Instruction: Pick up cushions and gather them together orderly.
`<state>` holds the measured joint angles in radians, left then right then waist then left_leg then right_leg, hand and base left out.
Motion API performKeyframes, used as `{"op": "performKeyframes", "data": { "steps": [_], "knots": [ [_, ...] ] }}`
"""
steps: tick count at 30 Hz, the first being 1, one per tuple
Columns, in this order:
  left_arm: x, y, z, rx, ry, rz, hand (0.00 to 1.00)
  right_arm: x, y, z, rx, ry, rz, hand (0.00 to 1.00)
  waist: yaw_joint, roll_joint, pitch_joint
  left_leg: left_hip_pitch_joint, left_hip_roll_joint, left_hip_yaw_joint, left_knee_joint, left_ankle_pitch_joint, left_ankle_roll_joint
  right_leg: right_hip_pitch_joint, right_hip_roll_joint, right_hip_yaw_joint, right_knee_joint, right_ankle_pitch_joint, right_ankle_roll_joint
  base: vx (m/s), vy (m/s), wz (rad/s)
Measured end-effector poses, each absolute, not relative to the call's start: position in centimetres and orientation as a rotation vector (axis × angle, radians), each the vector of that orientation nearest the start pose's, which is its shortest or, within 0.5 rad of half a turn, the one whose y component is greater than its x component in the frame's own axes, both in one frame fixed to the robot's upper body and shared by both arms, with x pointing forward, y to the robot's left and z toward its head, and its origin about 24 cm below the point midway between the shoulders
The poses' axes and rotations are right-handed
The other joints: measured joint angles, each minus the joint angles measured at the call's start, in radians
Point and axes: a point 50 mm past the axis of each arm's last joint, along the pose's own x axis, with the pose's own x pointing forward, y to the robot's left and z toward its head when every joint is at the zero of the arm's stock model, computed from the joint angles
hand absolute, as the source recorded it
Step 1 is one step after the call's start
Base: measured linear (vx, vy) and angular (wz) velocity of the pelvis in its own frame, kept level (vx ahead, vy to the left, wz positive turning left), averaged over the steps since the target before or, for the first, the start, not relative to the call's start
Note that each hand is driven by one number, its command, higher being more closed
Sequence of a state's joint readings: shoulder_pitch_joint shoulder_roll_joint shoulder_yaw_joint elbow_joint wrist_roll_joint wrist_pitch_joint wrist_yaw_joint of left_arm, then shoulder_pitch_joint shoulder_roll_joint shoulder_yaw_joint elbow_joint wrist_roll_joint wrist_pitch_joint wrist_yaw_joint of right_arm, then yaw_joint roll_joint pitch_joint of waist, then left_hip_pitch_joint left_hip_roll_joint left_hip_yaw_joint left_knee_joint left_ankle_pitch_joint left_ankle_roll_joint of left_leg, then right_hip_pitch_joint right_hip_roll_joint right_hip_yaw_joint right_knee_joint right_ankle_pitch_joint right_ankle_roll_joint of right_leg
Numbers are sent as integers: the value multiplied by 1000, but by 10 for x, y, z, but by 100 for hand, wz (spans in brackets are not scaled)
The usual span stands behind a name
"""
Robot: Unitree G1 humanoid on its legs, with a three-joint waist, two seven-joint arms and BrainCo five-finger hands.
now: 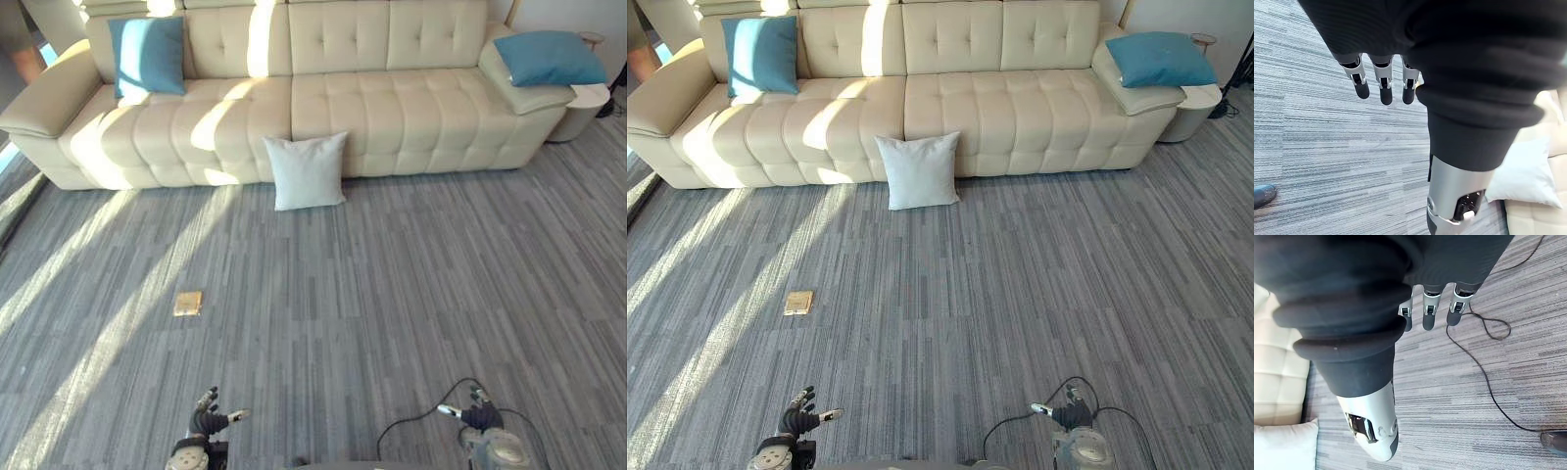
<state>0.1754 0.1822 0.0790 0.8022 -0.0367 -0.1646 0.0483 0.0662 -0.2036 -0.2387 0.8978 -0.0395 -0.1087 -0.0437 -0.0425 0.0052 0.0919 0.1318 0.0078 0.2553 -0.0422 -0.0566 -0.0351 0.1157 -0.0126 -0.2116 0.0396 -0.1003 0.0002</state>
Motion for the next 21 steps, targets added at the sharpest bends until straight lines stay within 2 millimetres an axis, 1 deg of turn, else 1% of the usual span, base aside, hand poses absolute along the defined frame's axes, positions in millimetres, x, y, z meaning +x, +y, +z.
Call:
{"op": "performKeyframes", "data": {
  "steps": [3, 5, 6, 7, 8, 9, 11, 12, 13, 14, 15, 16, 17, 18, 19, 20, 21],
  "knots": [
    [123, 236, -123, 136, 769, 238, 0, 144, -264, -117, -158, 786, -337, 0, 3, 3, 8, -29, 7, 29, 32, -37, 4, -26, 3, 25, 3, -2, 4, 3, -7, -27],
    [125, 235, -122, 134, 756, 239, 0, 154, -263, -113, -158, 760, -333, 0, 1, 8, 11, -57, 9, 46, 61, -65, 14, -50, -1, 32, 12, -11, 17, 3, 10, -22],
    [128, 235, -120, 126, 744, 243, 0, 157, -264, -111, -159, 743, -332, 0, 1, 13, 17, -65, 9, 52, 81, -90, 17, -54, -4, 37, 16, -19, 28, 25, 32, -19],
    [129, 234, -118, 124, 732, 247, 0, 158, -264, -110, -160, 739, -332, 0, 2, 19, 21, -71, 10, 57, 103, -116, 20, -60, -8, 47, 28, -32, 44, 27, 43, -22],
    [131, 234, -117, 117, 724, 252, 0, 159, -264, -110, -160, 737, -332, 0, 3, 23, 21, -78, 10, 59, 117, -130, 24, -71, -11, 49, 49, -42, 45, 13, 77, -19],
    [135, 234, -113, 101, 692, 265, 0, 160, -263, -109, -162, 733, -333, 0, 4, 27, 24, -109, 1, 67, 157, -193, 44, -142, -42, 47, 194, -128, 71, 10, 80, -12],
    [136, 231, -113, 88, 684, 265, 0, 159, -263, -110, -163, 736, -334, 0, 3, 27, 25, -109, -13, 67, 170, -218, 49, -215, -74, 44, 355, -174, 106, 59, 101, -6],
    [137, 230, -113, 82, 683, 258, 0, 157, -262, -111, -166, 742, -331, 0, 1, 27, 26, -99, -24, 64, 170, -230, 55, -273, -101, 31, 490, -186, 116, 222, 141, 8],
    [139, 228, -112, 88, 678, 241, 0, 154, -260, -113, -170, 753, -321, 0, 0, 21, 31, -72, -38, 47, 177, -244, 74, -346, -141, 18, 674, -175, 104, 342, 150, 19],
    [140, 228, -112, 98, 678, 231, 0, 150, -257, -115, -177, 766, -304, 0, -3, 11, 44, -43, -43, 38, 197, -270, 89, -400, -153, 25, 819, -187, 95, 348, 109, 23],
    [140, 228, -112, 101, 678, 230, 0, 149, -256, -116, -180, 770, -298, 0, -4, 11, 49, -29, -41, 30, 208, -283, 92, -421, -154, 25, 860, -206, 95, 468, 78, 32],
    [145, 227, -110, 115, 669, 216, 0, 150, -256, -115, -182, 766, -297, 0, -7, 25, 63, 9, -22, 11, 213, -304, 91, -489, -146, 12, 909, -249, 72, 422, 34, 33],
    [149, 227, -108, 118, 657, 210, 0, 152, -257, -114, -185, 760, -297, 0, -12, 24, 67, 25, -11, -4, 204, -308, 90, -520, -136, -7, 909, -259, 58, 445, 3, 49],
    [159, 225, -105, 117, 631, 207, 0, 157, -259, -111, -195, 747, -290, 0, -23, 47, 95, 60, 21, -19, 186, -308, 90, -562, -119, -45, 883, -264, 31, 394, -46, 59],
    [173, 223, -99, 115, 592, 204, 0, 162, -260, -108, -205, 731, -284, 0, -36, 69, 127, 89, 61, -37, 183, -306, 88, -617, -92, -90, 787, -245, 7, 512, -80, 73],
    [186, 223, -92, 118, 557, 199, 0, 164, -261, -107, -211, 726, -277, 0, -47, 68, 137, 104, 75, -62, 186, -295, 68, -683, -80, -113, 660, -184, 12, 536, -98, 65],
    [190, 223, -90, 115, 544, 200, 0, 164, -261, -107, -209, 725, -278, 0, -54, 62, 137, 120, 80, -68, 181, -291, 39, -702, -74, -117, 572, -131, 8, 621, -144, 52]
  ]
}}
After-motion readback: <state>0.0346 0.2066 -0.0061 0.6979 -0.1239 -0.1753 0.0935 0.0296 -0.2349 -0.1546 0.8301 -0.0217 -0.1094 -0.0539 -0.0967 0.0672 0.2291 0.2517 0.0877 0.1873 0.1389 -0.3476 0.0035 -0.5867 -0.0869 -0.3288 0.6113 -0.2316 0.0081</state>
